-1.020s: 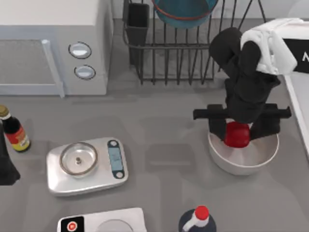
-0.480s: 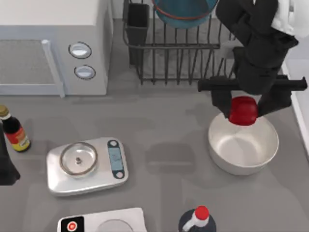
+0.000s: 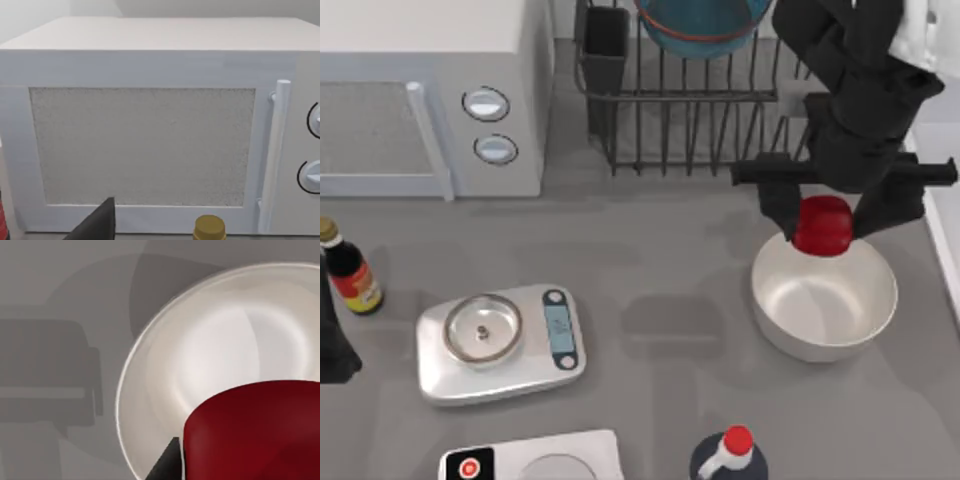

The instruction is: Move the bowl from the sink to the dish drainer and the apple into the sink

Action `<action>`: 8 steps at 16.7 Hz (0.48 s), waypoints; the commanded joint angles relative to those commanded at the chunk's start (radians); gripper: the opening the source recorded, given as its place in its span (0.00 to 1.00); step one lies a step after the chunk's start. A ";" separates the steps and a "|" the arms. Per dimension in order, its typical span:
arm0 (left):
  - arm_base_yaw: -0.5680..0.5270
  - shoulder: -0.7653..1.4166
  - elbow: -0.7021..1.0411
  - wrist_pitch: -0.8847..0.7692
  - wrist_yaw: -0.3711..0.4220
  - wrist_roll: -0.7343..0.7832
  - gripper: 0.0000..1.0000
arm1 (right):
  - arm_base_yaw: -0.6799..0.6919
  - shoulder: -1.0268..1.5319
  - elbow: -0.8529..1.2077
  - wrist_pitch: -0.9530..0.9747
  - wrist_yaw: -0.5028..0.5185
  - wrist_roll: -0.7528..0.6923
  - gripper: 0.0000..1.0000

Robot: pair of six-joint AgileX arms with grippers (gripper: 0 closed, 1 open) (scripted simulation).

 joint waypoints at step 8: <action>0.000 0.000 0.000 0.000 0.000 0.000 1.00 | -0.145 -0.091 -0.272 0.494 -0.156 -0.082 0.00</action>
